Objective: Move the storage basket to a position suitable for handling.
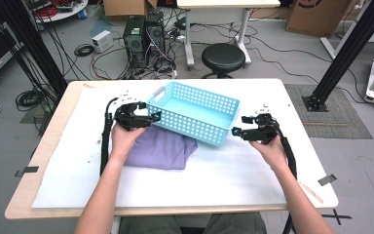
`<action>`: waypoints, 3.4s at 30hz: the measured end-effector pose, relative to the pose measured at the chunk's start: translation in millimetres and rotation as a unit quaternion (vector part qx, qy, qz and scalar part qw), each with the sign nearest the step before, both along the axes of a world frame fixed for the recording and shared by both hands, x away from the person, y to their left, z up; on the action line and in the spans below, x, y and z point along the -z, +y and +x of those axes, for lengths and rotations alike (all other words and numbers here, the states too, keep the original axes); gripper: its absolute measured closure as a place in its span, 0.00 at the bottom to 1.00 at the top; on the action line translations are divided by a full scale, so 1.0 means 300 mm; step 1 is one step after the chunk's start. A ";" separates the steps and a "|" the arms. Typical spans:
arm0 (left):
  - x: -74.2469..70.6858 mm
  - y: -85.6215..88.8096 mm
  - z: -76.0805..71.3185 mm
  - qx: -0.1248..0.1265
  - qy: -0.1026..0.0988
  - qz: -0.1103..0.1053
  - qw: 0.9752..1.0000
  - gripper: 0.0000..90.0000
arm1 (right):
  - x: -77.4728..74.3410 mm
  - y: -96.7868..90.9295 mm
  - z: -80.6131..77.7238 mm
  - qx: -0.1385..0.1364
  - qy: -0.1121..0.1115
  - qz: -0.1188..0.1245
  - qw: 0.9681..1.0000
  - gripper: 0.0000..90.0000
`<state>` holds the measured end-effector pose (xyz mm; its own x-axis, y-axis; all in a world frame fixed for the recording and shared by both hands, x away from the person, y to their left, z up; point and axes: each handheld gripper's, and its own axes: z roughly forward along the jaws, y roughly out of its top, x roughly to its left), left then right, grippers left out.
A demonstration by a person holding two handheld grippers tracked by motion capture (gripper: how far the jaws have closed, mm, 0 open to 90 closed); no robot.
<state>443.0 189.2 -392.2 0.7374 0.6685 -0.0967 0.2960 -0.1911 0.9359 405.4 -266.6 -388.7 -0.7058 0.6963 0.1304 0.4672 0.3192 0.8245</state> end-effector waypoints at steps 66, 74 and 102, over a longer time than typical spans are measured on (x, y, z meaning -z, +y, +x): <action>0.125 0.219 -0.363 -0.148 0.040 0.041 0.987 0.29 | 0.055 0.237 -0.204 0.062 -0.035 0.003 0.997 0.24; 0.186 0.275 -0.407 -0.163 0.099 0.041 0.981 0.29 | 0.128 0.476 -0.223 0.008 0.012 -0.009 1.000 0.24; 0.196 0.169 -0.411 -0.132 0.164 0.060 0.976 0.86 | 0.188 0.624 -0.206 -0.035 0.059 -0.094 0.993 0.92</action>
